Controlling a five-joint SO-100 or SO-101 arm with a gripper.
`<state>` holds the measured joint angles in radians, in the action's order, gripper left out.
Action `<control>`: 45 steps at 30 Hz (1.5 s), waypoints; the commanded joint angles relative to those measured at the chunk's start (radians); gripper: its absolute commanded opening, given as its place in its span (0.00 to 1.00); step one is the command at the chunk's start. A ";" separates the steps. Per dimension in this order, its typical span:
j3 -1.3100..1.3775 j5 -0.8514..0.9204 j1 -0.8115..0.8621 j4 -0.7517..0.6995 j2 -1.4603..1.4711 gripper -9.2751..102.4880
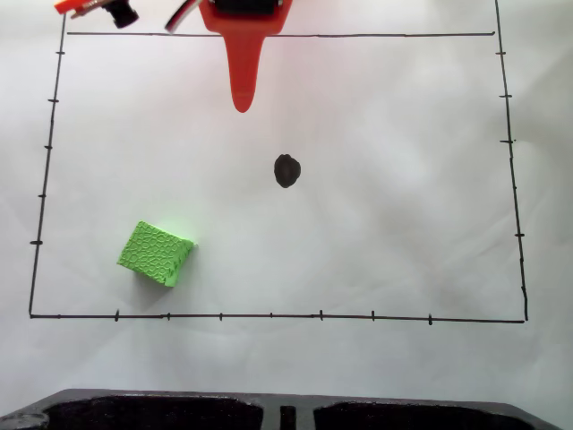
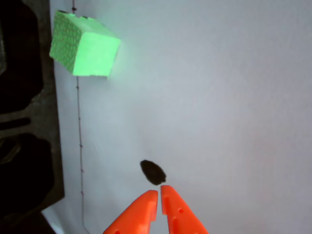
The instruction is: Grasp the colored block, Place it on the black dot, and then return the arm to the default position.
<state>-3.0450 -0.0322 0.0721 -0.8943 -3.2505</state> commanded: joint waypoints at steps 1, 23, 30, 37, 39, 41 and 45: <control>0.003 0.000 -0.002 0.000 -0.018 0.08; 0.003 -0.002 0.003 0.000 -0.018 0.08; 0.048 0.005 0.046 -0.002 0.075 0.08; 0.307 -0.014 0.117 -0.014 0.390 0.08; 0.417 -0.044 0.141 -0.031 0.506 0.08; 0.523 -0.075 0.156 -0.049 0.618 0.08; 0.715 -0.133 0.190 -0.074 0.818 0.08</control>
<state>-2.4774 -0.1427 0.2424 -0.9603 -2.5525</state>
